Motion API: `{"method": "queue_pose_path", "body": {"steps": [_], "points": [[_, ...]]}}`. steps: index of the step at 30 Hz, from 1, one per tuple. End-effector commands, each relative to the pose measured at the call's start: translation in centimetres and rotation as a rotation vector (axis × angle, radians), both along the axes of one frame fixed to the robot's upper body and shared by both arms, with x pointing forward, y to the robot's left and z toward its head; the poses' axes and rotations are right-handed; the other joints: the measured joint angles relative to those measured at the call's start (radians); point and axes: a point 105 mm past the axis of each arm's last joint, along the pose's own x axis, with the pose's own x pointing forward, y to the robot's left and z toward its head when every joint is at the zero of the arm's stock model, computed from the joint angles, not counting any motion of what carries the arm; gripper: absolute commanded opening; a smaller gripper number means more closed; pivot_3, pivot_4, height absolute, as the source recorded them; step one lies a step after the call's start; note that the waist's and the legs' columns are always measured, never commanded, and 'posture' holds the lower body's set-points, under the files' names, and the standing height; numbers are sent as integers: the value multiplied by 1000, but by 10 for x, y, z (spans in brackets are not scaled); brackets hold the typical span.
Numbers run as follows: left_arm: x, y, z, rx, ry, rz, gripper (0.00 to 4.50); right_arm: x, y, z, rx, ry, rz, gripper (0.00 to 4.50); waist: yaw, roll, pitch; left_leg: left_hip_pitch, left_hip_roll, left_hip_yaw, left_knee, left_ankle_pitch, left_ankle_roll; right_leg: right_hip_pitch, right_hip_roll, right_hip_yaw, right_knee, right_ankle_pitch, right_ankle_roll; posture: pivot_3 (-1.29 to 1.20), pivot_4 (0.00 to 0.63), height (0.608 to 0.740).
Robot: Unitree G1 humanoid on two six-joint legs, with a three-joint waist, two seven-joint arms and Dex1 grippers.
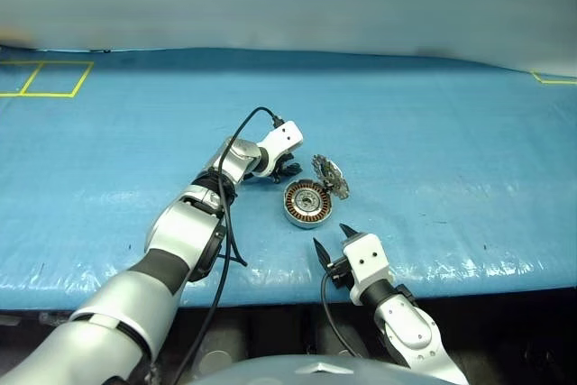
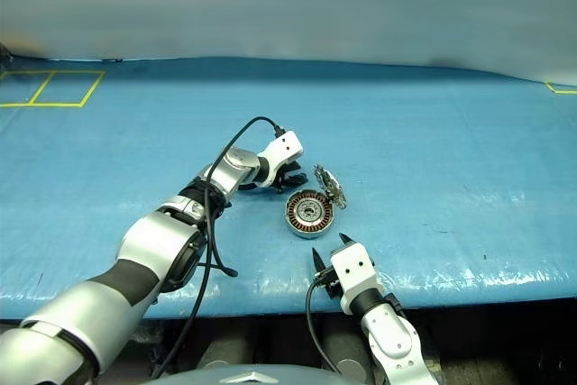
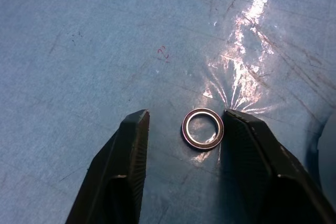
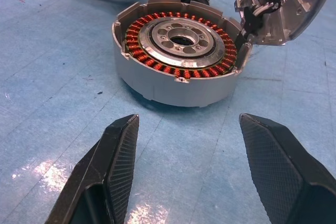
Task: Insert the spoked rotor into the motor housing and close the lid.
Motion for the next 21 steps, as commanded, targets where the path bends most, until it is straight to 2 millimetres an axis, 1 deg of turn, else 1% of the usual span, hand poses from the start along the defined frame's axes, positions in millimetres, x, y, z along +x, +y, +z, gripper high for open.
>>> {"method": "queue_pose_path", "body": {"steps": [1, 2, 4, 6, 11, 15, 18, 21], "points": [[-2, 4, -8, 25, 10, 5, 770, 1, 1, 5, 6, -16, 1, 3190, 0, 0, 0, 0, 0, 0, 0, 0, 0, 0, 0, 0, 0, 0, 0, 0, 150, 740], [-2, 5, -7, 25, 10, 4, 633, 2, 1, 5, 6, -16, 2, 3190, 0, 0, 0, 0, 0, 0, 0, 0, 0, 0, 0, 0, 0, 0, 0, 0, 150, 740], [-2, 6, -4, 17, 8, -14, 635, 2, 2, 6, 8, -16, 4, 3190, -1, 0, 0, 0, 0, 0, 0, 0, 1, 0, 0, 1, 0, 1, 1, 0, 150, 740], [0, 6, 5, -13, -1, -30, 635, 3, 2, 6, 10, -16, 7, 3190, -2, 0, 0, 0, 0, 0, 0, 1, 0, 0, 0, 1, 0, 1, 1, 0, 150, 740], [11, 11, 42, -123, -70, -44, 635, 6, 4, 5, 12, -12, 18, 3190, -1, 0, 0, 0, 0, 1, 0, 1, 0, -1, 0, 1, 0, 1, 1, 0, 150, 740], [14, 25, 72, -192, -162, -71, 635, 8, 7, 5, 20, -9, 38, 3190, 0, 0, 0, -1, 0, 0, 0, 1, 0, -1, 0, 1, 0, 1, 1, 0, 150, 740], [6, 38, 86, -222, -227, -96, 635, 10, 9, 5, 23, -9, 49, 3190, -4, 1, 0, -1, 0, 1, -1, 1, 0, -2, -1, 2, 0, 1, 1, 0, 150, 740], [-17, 48, 89, -229, -257, -128, 635, 12, 10, 8, 39, -26, 51, 3190, -5, 1, -1, -1, 0, 1, -1, 1, 0, -2, -7, 4, 0, 1, 0, 0, 150, 740]]}}
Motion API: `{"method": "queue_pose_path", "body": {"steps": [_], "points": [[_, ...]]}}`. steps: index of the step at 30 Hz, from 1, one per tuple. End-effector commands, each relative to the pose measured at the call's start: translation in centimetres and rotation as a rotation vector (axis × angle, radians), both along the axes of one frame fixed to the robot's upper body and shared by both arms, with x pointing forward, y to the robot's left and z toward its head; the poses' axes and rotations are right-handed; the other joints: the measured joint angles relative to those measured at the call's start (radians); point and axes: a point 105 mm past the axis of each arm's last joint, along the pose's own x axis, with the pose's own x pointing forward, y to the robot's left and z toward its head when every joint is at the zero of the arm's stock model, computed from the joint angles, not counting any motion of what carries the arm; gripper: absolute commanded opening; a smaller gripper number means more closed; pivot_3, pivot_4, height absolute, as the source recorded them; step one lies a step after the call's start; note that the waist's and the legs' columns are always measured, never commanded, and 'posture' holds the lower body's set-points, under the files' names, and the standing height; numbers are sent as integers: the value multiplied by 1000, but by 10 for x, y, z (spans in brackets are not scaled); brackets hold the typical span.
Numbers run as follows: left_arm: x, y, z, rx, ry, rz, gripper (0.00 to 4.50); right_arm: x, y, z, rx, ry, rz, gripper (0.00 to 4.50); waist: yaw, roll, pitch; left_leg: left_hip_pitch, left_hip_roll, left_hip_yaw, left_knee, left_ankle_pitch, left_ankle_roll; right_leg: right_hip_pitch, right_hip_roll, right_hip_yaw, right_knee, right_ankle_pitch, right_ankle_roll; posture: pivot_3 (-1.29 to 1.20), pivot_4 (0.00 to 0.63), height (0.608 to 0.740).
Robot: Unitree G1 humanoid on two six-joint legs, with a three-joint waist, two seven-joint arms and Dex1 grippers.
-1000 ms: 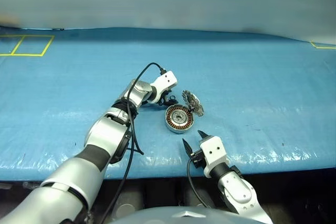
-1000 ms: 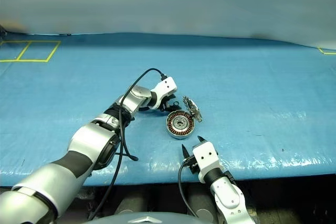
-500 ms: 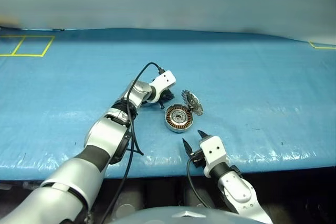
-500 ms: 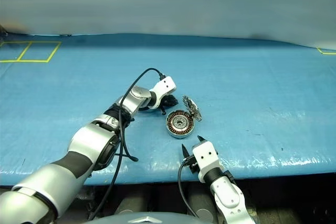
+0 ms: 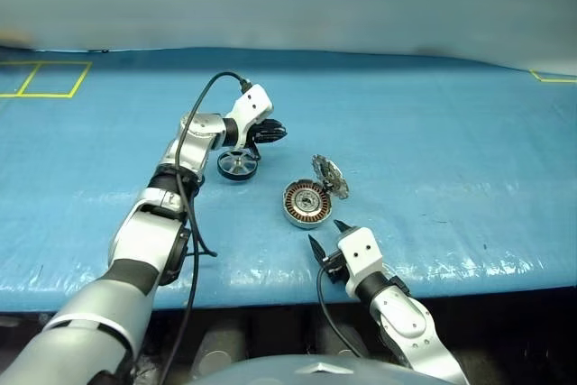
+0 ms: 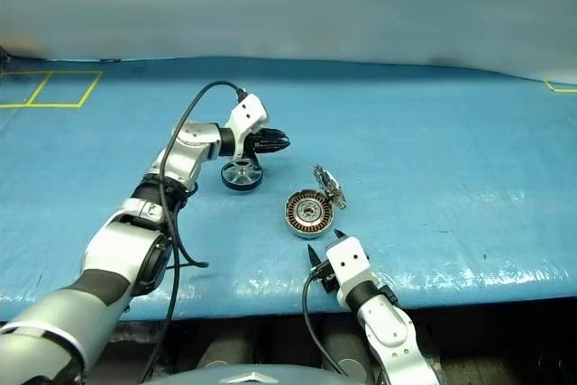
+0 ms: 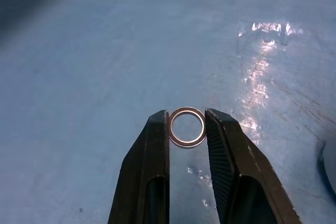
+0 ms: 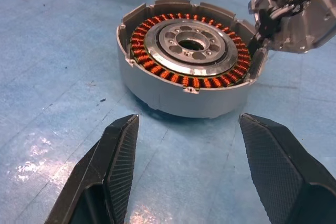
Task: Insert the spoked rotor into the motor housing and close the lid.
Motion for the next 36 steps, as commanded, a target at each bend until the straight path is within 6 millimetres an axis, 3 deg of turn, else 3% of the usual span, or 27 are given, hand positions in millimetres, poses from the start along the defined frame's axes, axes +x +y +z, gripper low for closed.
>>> {"method": "queue_pose_path", "body": {"steps": [1, 4, 7, 13, 23, 36], "points": [[-28, 5, 14, -21, -59, -59, 635, 3, 3, 14, 52, -53, 6, 3190, 0, 0, 0, 0, 0, 0, 0, 0, 0, 0, -1, 1, 0, 0, 0, 0, 150, 740], [-47, 11, 8, -12, -52, -56, 635, 3, 2, 20, 89, -91, 8, 3190, 6, 0, 0, 0, 0, 0, 0, 0, 0, 0, -1, 1, 0, 0, 0, 0, 150, 740], [-71, 9, -13, 1, -36, -50, 635, -3, -2, 21, 138, -125, 4, 3190, 10, 1, -1, 1, -1, -1, 1, 0, 0, 2, -2, 0, 0, 0, 0, 0, 150, 740], [-94, -21, -19, -57, 11, -123, 635, -12, -7, 14, 152, -115, -6, 3190, 17, 1, -1, 1, -2, 0, 1, 1, 2, 3, -3, 1, 0, 1, 2, 0, 150, 740], [-96, -50, -27, -7, 0, -220, 635, -11, -9, 10, 141, -111, -34, 3190, 11, 1, -1, 2, -1, 0, 1, 6, 5, 3, 0, 2, 0, 5, -1, 0, 150, 740], [-88, -56, -52, 76, 20, -222, 635, -8, -8, 9, 134, -117, -44, 3190, 10, 1, -1, 2, -2, 0, 1, 6, 6, 3, 1, 2, -1, 6, 0, 0, 150, 740]]}}
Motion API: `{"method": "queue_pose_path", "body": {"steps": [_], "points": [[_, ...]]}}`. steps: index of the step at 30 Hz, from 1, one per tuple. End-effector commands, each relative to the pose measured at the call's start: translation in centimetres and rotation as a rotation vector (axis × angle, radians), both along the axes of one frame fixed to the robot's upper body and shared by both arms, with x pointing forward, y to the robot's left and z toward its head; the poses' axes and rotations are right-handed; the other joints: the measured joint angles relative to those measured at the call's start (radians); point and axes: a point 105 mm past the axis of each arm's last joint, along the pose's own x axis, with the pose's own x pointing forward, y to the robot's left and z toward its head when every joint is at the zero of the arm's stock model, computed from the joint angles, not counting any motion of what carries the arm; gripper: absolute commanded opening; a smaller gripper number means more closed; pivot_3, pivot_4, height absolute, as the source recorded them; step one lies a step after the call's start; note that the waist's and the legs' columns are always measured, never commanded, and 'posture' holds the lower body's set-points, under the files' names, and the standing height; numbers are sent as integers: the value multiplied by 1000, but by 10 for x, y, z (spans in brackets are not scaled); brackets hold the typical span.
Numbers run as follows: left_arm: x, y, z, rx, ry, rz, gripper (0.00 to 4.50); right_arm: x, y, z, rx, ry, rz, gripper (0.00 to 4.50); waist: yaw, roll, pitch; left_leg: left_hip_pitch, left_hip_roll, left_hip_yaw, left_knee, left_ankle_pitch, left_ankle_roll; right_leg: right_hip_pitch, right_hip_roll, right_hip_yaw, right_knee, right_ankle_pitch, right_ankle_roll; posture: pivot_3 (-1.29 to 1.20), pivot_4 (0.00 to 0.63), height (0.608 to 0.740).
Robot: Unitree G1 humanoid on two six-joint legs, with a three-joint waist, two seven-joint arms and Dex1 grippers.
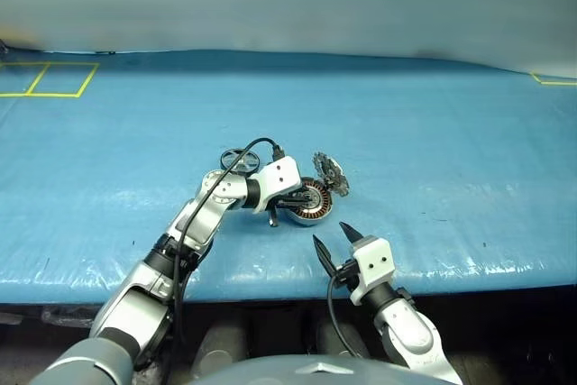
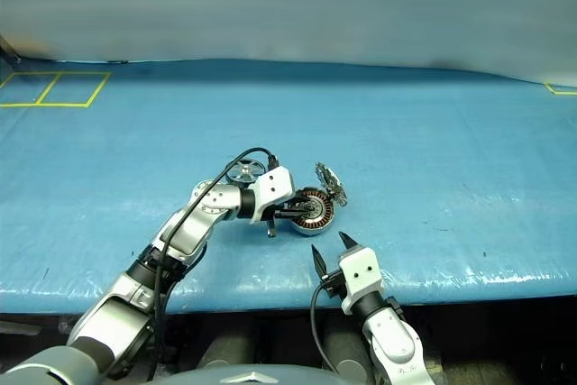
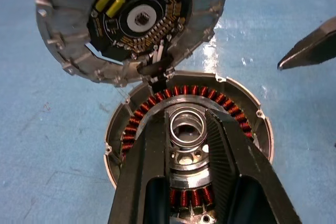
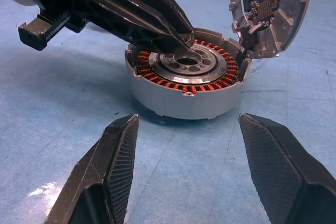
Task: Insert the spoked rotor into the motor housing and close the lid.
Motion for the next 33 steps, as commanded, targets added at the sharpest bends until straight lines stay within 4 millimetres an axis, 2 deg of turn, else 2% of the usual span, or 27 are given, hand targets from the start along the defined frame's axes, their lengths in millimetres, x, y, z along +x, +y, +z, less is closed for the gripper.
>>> {"method": "queue_pose_path", "body": {"steps": [1, 13, 15, 17, 20, 23, 26, 28, 31, 33], "points": [[4, -8, 6, -14, -42, -11, 635, 2, 0, 7, 0, -37, -6, 3190, 0, 0, 0, 0, 0, 0, 0, 0, 0, 0, 0, 0, 0, 0, 0, 0, 150, 740], [5, -12, 4, -6, -31, -29, 635, 3, -2, 4, -29, -28, -15, 3190, -1, 0, 0, 0, 0, 0, 0, 0, 0, 0, 0, 0, 0, 0, 0, 0, 150, 740], [6, -11, 3, -3, -32, -20, 1360, 4, -2, 4, -30, -28, -14, 3190, -1, 0, 0, 0, 0, 0, 0, 0, 0, 0, 0, 0, 0, 0, 0, 0, 150, 740], [8, -10, 5, -12, -36, -10, 1881, 4, -2, 4, -31, -27, -14, 3190, -1, 0, 0, 0, 0, 0, 0, 0, 0, 0, 0, 0, 0, 0, 0, 0, 150, 740], [6, -11, 16, -67, -38, -8, 2874, 3, -3, 3, -34, -23, -15, 3190, 0, 0, 0, 0, 0, 0, 0, 0, 0, 0, -1, 0, 0, 0, 0, 0, 150, 740], [-3, -10, 28, -136, -11, -43, 2874, 2, -4, 3, -37, -18, -16, 3190, -1, 0, 0, -1, 0, 0, 0, 0, 0, -1, -2, 0, 0, 0, 0, 0, 150, 740], [-12, -5, 39, -200, 30, -64, 2209, 1, -4, 4, -32, -13, -14, 3190, -3, 0, 0, -1, 0, 0, -1, 0, 0, -1, -2, 0, -1, 0, 0, 0, 150, 740], [-18, 3, 43, -219, 52, -61, 1492, 1, -5, 7, -16, -12, -15, 3190, -6, 1, 0, -1, 1, 0, -1, 0, 0, -1, -2, 0, -1, 0, 0, 0, 150, 740], [-27, 21, 34, -209, 82, -9, 493, 3, -5, 18, 49, -1, -17, 2608, -8, 2, 1, -1, 1, 0, -1, 0, 0, -1, -2, 0, -1, 0, -1, 0, 150, 740], [-32, 32, 24, -216, 94, 56, 0, 5, -3, 26, 39, 12, -9, 1985, -7, 3, 2, 0, 2, 0, -2, 0, 0, -1, -2, 1, -1, 0, -1, 0, 150, 740]]}}
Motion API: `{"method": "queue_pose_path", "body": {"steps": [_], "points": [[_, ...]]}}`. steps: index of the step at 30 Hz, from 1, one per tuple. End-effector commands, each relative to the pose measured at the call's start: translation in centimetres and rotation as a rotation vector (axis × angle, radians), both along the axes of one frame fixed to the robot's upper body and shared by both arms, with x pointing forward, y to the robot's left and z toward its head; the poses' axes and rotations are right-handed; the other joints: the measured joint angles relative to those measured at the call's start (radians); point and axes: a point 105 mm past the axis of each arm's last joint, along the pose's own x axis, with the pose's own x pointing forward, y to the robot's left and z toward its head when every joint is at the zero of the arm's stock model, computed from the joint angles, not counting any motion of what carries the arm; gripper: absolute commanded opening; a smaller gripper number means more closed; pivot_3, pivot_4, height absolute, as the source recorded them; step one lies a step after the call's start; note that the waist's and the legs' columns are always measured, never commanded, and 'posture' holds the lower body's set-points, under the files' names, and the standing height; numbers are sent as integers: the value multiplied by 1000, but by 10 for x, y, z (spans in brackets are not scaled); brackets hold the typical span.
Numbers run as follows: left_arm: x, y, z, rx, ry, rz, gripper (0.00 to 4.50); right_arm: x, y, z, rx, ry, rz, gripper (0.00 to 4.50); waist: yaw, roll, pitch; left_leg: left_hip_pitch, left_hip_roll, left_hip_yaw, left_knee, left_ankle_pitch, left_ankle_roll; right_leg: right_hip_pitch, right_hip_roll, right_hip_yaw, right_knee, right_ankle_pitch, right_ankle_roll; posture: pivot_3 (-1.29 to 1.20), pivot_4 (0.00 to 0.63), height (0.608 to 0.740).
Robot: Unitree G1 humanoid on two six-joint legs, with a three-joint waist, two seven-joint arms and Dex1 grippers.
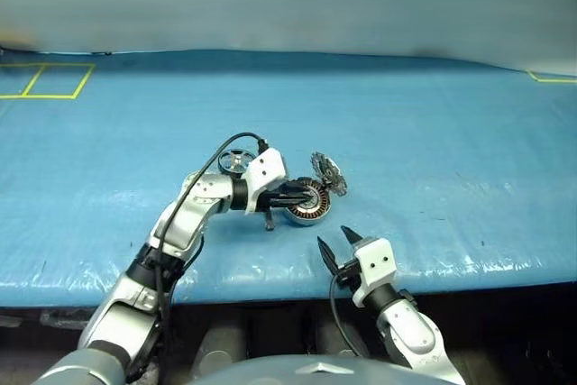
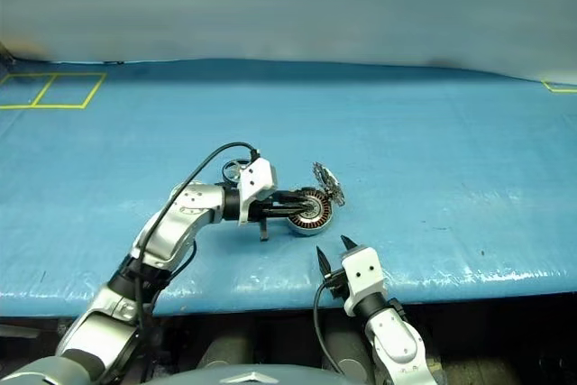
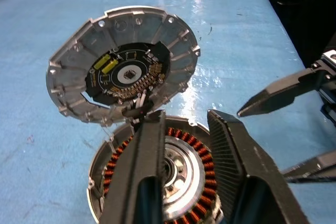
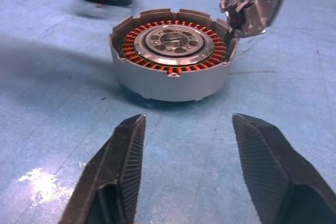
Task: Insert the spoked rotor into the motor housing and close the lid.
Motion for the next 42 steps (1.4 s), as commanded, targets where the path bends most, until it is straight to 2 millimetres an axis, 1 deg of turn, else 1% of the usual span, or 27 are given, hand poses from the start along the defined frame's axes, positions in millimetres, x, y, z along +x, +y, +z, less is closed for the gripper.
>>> {"method": "queue_pose_path", "body": {"steps": [1, 4, 6, 7, 9, 11, 13, 16, 19, 26, 30, 35, 42], "points": [[-7, 13, -2, -32, -9, 82, 0, 7, 3, 26, 11, -26, 14, 1608, 1, 0, 0, 0, 0, 0, 0, 0, 0, 0, 0, 0, 0, 0, 0, 0, 150, 740], [-11, 19, -7, -90, -14, 177, 0, 11, 9, 31, -43, 29, 53, 630, 9, 0, 0, 0, -1, 0, 0, 0, 0, 0, -2, 0, 0, 0, 0, 0, 150, 740], [-19, 22, -13, -118, -49, 225, 0, 17, 13, 39, -115, 30, 75, 17, 11, 0, 0, 0, -1, 0, 0, 0, 1, 0, -3, -1, -1, 0, 1, 0, 150, 740], [-27, 22, -18, -132, -71, 246, 0, 24, 16, 48, -145, 18, 65, 17, 12, 0, 0, 0, -1, 0, 0, 0, 1, 0, -4, -1, -1, 1, 0, 0, 150, 740], [-40, 21, -24, -183, -56, 278, 0, 32, 27, 62, -144, 25, 83, 17, 5, 0, 1, 0, -1, 0, 0, 0, 1, -1, -5, -2, -1, 1, -1, 0, 150, 740], [-46, 17, -21, -266, -46, 277, 0, 35, 33, 64, -143, 64, 107, 17, 7, 0, 1, -1, -1, 1, -1, 0, 1, -2, -6, -3, -1, 2, -2, 0, 150, 740], [-49, 17, -23, -253, -99, 300, 0, 43, 35, 65, -176, 89, 98, 17, 17, 1, 1, -1, -1, -2, -1, 0, 0, -1, -7, -6, -2, 2, -2, 0, 150, 740], [-51, 18, -26, -248, -124, 324, 0, 52, 38, 68, -194, 116, 83, 17, 17, 2, 1, -1, -1, -4, -1, 0, 0, 0, -7, -9, -3, 2, -4, 0, 150, 740], [-52, 18, -27, -269, -153, 340, 0, 58, 40, 64, -221, 156, 71, 17, 14, 2, 1, -1, -2, -3, -1, 0, 1, 0, -7, -9, -3, 2, -4, 0, 150, 740], [-56, 20, -45, -238, -167, 328, 0, 68, 41, 52, -252, 221, 53, 17, 2, 3, 2, -2, -2, -3, -5, 0, 0, -1, -7, -10, -3, 2, -4, 0, 150, 740], [-54, 22, -54, -232, -166, 336, 0, 73, 43, 51, -253, 222, 51, 17, 1, 3, 2, -2, -2, -3, -5, 0, 0, -1, -6, -11, -4, 2, -4, 0, 150, 740], [-52, 25, -57, -233, -156, 370, 0, 75, 48, 52, -242, 217, 56, 17, 0, 3, 2, -2, -2, -3, -5, 0, 0, -1, -6, -11, -4, 2, -4, 0, 150, 740], [-52, 26, -58, -231, -152, 380, 0, 74, 45, 48, -253, 233, 50, 17, 0, 4, 3, -2, -2, -3, -5, 0, 0, -1, -6, -11, -4, 2, -4, 0, 150, 740]]}}
